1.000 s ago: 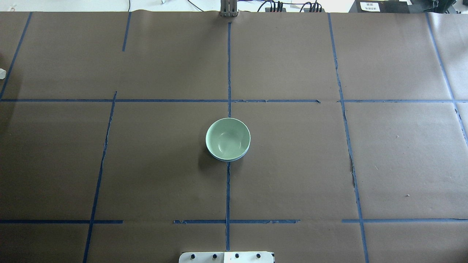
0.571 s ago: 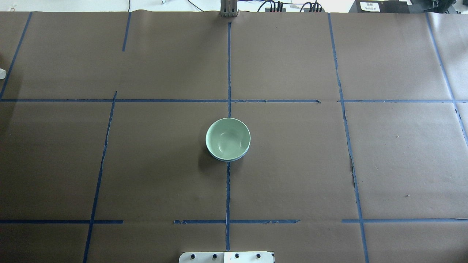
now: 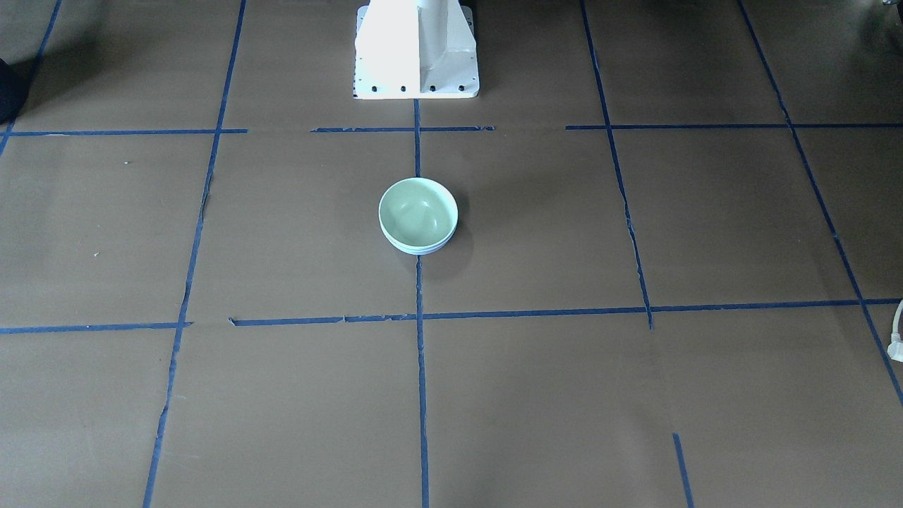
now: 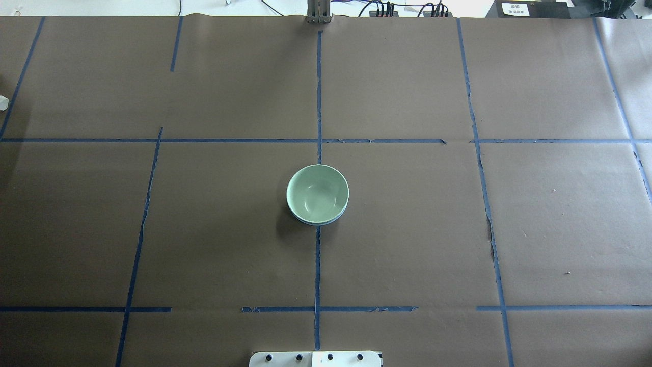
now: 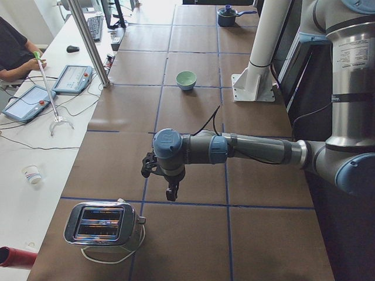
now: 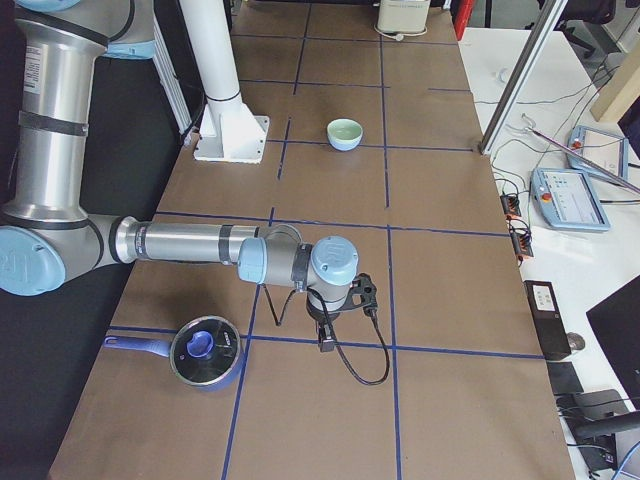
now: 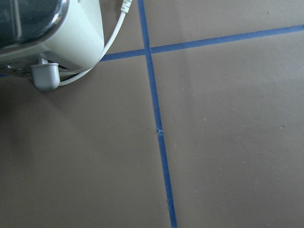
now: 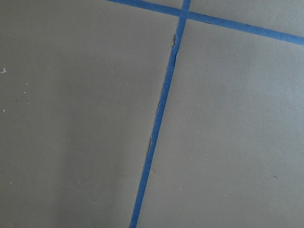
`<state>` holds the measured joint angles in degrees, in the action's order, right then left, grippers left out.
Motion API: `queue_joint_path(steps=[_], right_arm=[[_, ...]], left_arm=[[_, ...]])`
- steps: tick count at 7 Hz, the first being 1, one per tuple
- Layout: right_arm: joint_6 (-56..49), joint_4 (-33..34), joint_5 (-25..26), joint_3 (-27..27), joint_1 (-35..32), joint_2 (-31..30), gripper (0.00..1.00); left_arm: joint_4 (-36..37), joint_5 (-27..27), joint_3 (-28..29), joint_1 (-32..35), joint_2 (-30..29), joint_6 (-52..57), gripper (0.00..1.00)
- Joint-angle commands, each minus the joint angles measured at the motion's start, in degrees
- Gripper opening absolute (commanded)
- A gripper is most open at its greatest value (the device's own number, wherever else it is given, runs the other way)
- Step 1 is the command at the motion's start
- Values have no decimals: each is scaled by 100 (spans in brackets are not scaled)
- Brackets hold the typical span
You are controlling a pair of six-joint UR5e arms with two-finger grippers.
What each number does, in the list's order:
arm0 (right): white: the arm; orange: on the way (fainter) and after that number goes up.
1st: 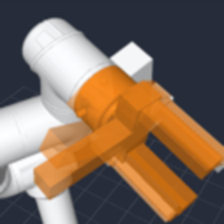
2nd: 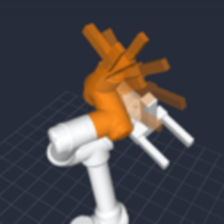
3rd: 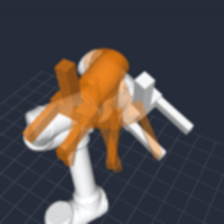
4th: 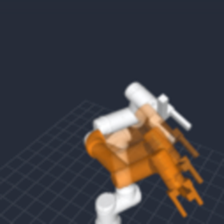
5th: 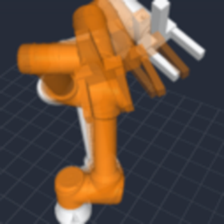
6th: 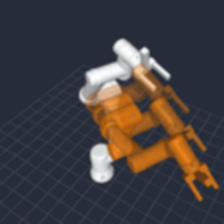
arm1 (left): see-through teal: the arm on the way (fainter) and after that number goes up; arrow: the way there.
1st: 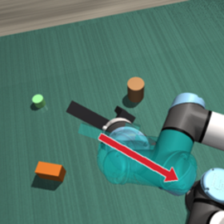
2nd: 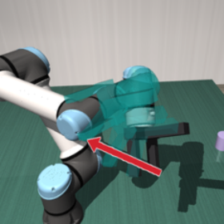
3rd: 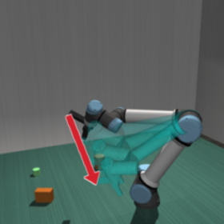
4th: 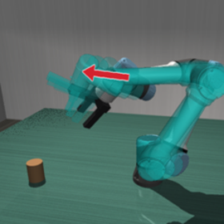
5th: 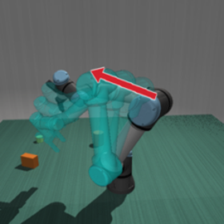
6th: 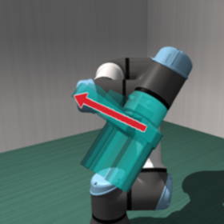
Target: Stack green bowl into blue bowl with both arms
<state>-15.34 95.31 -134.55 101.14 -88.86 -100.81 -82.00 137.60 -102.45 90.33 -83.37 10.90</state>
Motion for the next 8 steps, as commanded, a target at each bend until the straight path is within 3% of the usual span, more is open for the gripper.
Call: queue_joint_path(steps=[1, 8], right_arm=[[-4, -3, -1, 29, 0, 0, 100], [13, -82, -44, 38, 0, 9, 100]], left_arm=[[0, -14, 67, 3, -13, 8, 100], [61, -251, 14, 3, 14, 35, 100]])
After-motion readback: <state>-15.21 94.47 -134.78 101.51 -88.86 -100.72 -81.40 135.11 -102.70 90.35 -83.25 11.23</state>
